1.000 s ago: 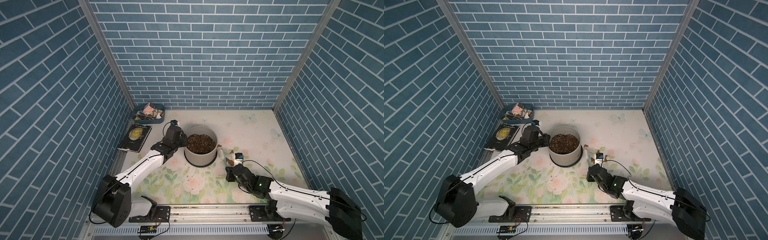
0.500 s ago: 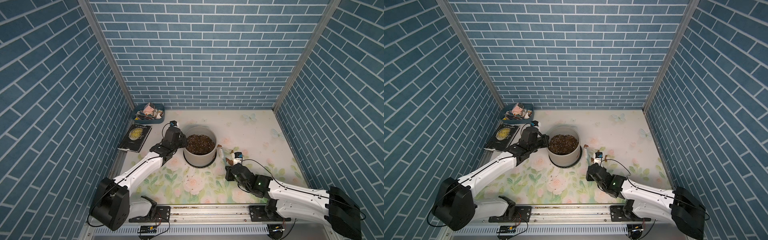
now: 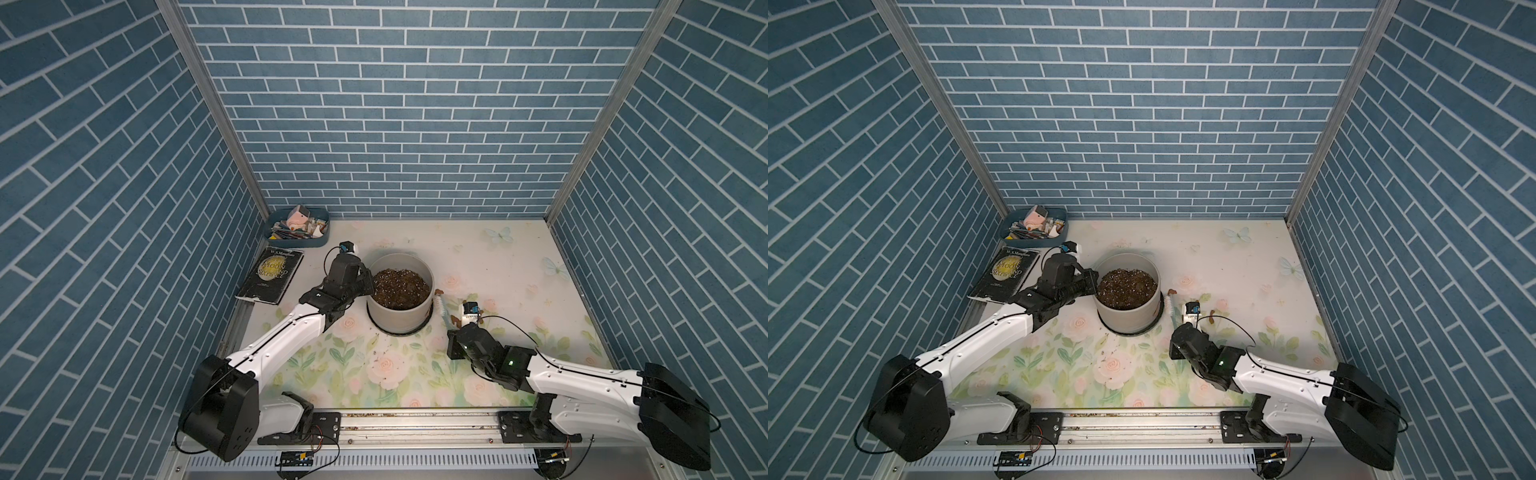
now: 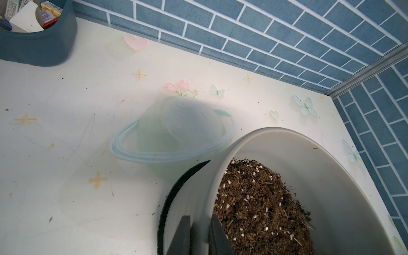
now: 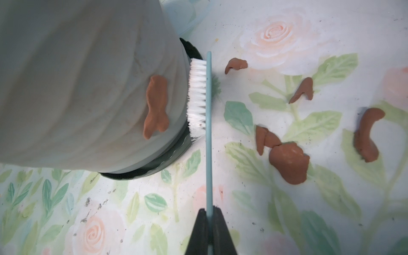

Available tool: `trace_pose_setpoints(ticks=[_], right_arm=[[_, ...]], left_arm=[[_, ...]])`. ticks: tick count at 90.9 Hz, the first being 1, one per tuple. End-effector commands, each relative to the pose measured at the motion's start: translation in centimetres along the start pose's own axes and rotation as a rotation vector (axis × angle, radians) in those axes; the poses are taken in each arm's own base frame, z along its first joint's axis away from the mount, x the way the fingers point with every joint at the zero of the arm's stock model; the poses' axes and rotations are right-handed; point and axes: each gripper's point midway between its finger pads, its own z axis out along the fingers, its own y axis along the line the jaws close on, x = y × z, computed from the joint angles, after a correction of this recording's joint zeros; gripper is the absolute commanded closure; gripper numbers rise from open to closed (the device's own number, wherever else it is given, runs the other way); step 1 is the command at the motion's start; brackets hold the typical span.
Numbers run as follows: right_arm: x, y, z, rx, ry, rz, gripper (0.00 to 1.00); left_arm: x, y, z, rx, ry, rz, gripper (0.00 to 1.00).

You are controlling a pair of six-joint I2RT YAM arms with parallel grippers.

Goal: Scrub the dried mud off the ceramic pot
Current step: Rotate the pot on the tray, then brush off the soil from the pot.

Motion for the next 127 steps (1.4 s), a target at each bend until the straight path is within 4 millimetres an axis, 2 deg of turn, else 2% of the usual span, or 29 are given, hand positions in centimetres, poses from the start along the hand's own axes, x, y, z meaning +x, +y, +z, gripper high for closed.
trace_pose_setpoints(ticks=[1, 9, 16, 28, 42, 56, 65, 78, 85, 97, 106, 127], right_arm=[[-1.5, 1.4, 0.2, -0.046, -0.026, -0.021, 1.00], [-1.2, 1.6, 0.5, -0.052, -0.018, -0.019, 1.00], [-0.9, 1.5, 0.6, -0.057, -0.015, -0.002, 1.00], [-0.5, 1.7, 0.3, -0.087, -0.019, 0.028, 1.00], [0.4, 1.5, 0.4, -0.089, -0.012, 0.049, 1.00], [1.1, 0.6, 0.8, -0.056, -0.007, 0.074, 1.00], [1.1, 1.2, 0.8, -0.090, -0.012, 0.092, 1.00], [1.4, 2.5, 0.9, -0.118, -0.001, 0.082, 1.00], [1.6, 2.7, 1.0, -0.117, 0.003, 0.082, 1.00], [2.1, 2.3, 1.2, -0.096, 0.010, 0.090, 1.00], [2.2, 2.8, 1.3, -0.113, 0.009, 0.093, 1.00], [2.5, 5.4, 1.5, -0.160, 0.020, 0.075, 1.00]], left_arm=[[1.6, 0.0, -0.2, 0.025, 0.065, -0.019, 0.97], [1.3, -0.3, -0.1, 0.043, 0.051, -0.027, 0.73], [0.7, -0.4, 0.0, 0.041, 0.028, -0.036, 0.62], [-0.3, -0.6, 0.4, 0.035, 0.001, -0.047, 0.55], [-0.9, -0.4, 0.8, 0.022, -0.027, -0.039, 0.52], [-0.3, 0.1, 1.3, 0.003, -0.018, -0.031, 0.58], [0.1, 0.2, 1.4, 0.002, -0.007, -0.031, 0.64], [0.4, 0.3, 1.2, 0.005, 0.000, -0.032, 0.79], [0.6, 0.3, 1.1, 0.007, 0.006, -0.032, 0.89], [0.9, 0.5, 0.8, -0.001, 0.015, -0.034, 1.00], [1.2, 0.6, 0.6, -0.003, 0.026, -0.038, 1.00], [2.2, 0.4, -0.3, 0.033, 0.046, -0.100, 1.00]])
